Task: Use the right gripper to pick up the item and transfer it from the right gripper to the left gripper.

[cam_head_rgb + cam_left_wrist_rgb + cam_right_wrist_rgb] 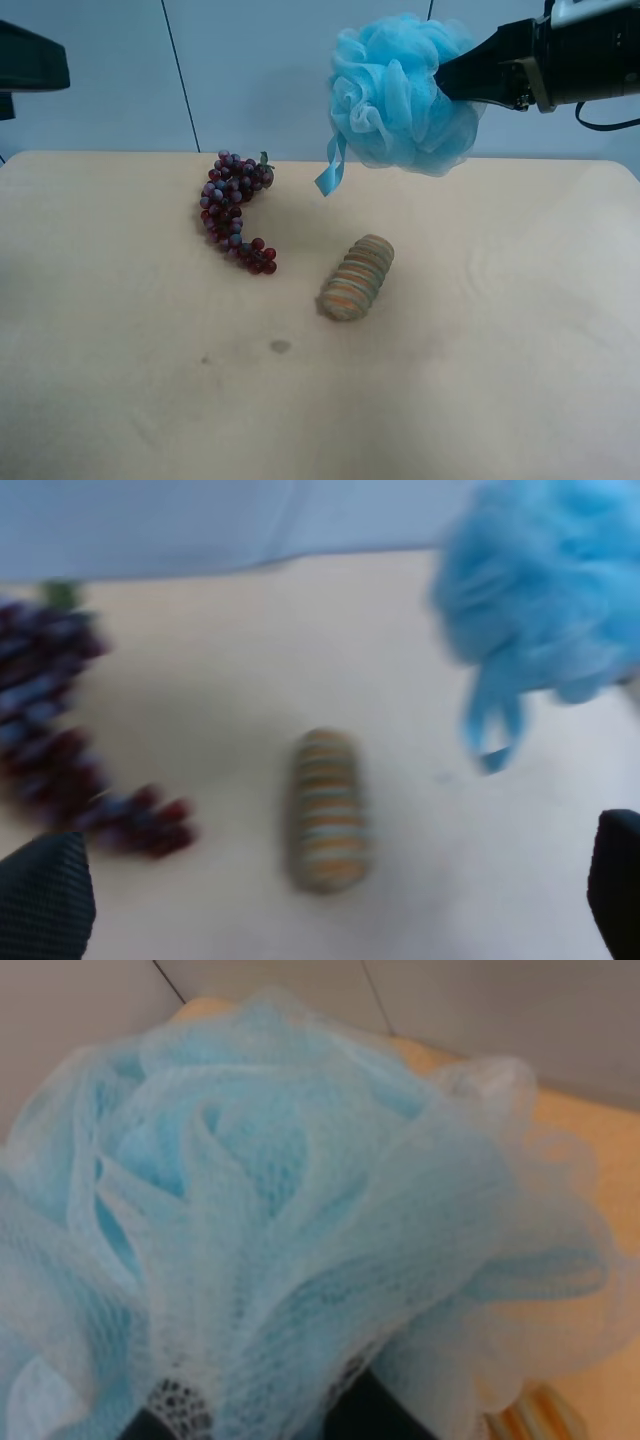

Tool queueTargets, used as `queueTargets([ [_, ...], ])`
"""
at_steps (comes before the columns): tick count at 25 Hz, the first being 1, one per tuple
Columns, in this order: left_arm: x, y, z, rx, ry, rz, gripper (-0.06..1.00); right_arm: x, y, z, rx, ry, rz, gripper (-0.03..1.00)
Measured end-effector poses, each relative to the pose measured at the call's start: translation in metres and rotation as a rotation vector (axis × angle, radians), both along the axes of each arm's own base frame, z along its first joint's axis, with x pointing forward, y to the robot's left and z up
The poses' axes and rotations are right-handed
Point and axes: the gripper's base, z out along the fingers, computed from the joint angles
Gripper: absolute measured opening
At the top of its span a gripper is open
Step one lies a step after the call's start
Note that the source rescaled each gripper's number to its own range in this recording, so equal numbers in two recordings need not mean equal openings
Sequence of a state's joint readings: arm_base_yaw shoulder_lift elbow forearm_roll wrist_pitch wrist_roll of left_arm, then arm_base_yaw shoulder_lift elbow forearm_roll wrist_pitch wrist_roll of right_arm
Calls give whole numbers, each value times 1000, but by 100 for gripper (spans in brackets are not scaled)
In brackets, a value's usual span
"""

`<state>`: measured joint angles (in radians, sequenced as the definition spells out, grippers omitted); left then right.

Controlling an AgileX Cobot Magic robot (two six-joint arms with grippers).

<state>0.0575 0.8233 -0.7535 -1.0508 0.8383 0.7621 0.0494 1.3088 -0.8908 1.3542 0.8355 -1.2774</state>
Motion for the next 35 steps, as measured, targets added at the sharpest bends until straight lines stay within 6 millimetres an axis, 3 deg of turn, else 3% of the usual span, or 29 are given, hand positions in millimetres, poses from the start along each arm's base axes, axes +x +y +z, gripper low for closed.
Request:
queueTargets([
  [10,33,-7,-11,-103,3,-96,100,-2,2,1,3,-14,31,0],
  [27,65,-14,-28,-204,12,-199,100,-4,4,4,31,-31,65,0],
  [35,74,-49,-34,-150,15,-261,100,-6,7,8,84,-41,100,0],
])
